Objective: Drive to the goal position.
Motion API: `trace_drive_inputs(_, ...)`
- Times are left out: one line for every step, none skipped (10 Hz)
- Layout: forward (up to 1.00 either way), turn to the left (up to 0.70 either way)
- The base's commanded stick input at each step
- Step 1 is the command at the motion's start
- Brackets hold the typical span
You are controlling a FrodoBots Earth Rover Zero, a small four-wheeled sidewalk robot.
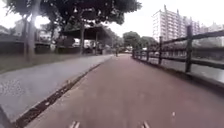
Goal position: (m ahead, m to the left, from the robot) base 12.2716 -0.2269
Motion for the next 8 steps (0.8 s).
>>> trace_drive_inputs(0.7,-0.15)
trace_drive_inputs(0.7,0.0)
trace_drive_inputs(0.7,0.0)
trace_drive_inputs(0.7,0.0)
trace_drive_inputs(0.7,0.0)
trace_drive_inputs(0.7,0.0)
trace_drive_inputs(0.7,0.0)
trace_drive_inputs(0.7,0.0)
